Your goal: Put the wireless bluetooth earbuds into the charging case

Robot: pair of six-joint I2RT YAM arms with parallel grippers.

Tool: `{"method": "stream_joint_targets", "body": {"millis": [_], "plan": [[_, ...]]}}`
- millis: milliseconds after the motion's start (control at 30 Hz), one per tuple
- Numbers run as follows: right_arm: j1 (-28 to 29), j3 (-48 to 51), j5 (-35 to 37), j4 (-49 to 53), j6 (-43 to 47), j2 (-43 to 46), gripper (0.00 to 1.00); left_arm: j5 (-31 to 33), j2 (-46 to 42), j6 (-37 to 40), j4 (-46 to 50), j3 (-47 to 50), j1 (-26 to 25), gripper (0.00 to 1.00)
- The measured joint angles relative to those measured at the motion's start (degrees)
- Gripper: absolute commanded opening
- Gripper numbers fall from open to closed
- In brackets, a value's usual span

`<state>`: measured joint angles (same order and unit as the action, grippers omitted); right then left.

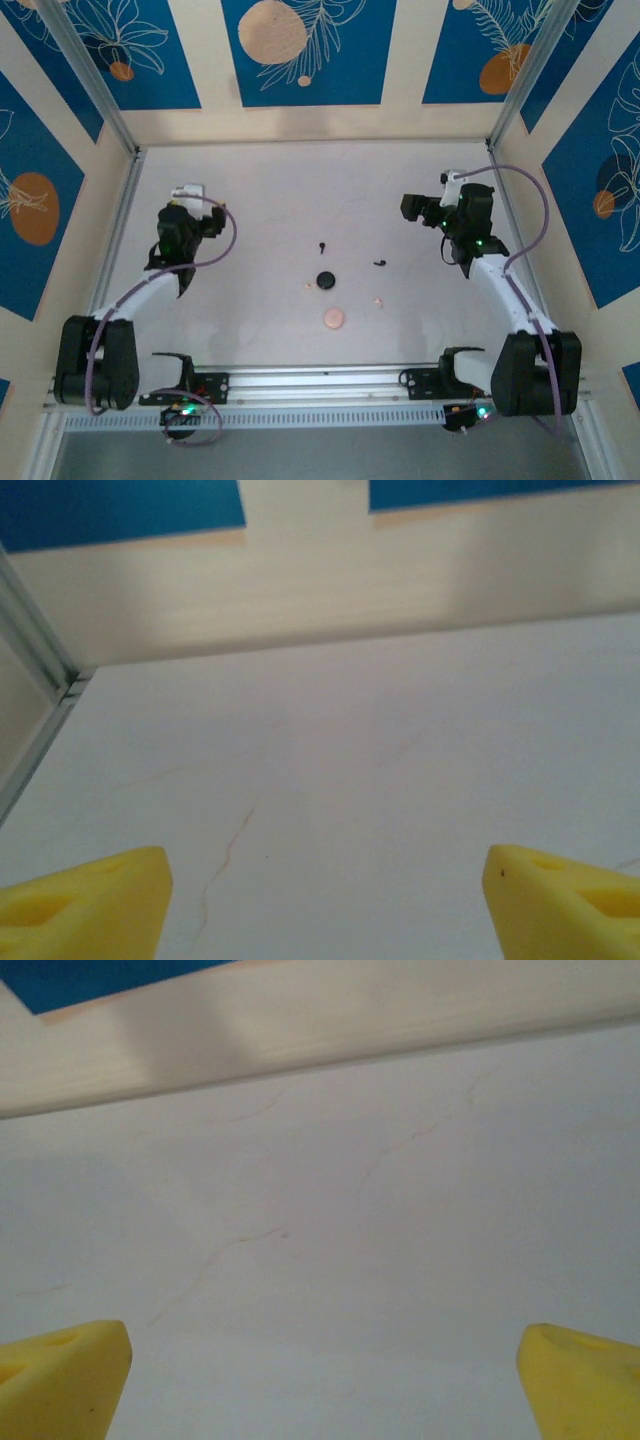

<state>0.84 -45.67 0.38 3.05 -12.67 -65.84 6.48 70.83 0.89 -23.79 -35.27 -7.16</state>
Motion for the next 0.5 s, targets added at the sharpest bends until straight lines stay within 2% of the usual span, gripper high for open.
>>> {"method": "stream_joint_targets", "body": {"millis": [100,233,367,500], "plan": [[1.9,-4.76,-1.64,10.95,-1.92,1.75,0.99,-1.9,-1.03,-1.33,9.84,-6.97,-2.38,0.74],[7.41,-9.97,-2.99,24.26,-4.02,1.64,0.92,-4.74,-0.33,-2.95,21.73,-12.44,-4.96,0.7],[16.24,-13.9,-2.75,34.88,-6.93,-0.7,0.83,-8.2,1.64,-4.96,30.91,-14.53,-5.86,0.68],[25.57,-16.7,-1.9,42.71,-10.95,-4.31,0.78,-11.02,2.12,-7.02,36.54,-14.53,-5.88,0.68]]}}
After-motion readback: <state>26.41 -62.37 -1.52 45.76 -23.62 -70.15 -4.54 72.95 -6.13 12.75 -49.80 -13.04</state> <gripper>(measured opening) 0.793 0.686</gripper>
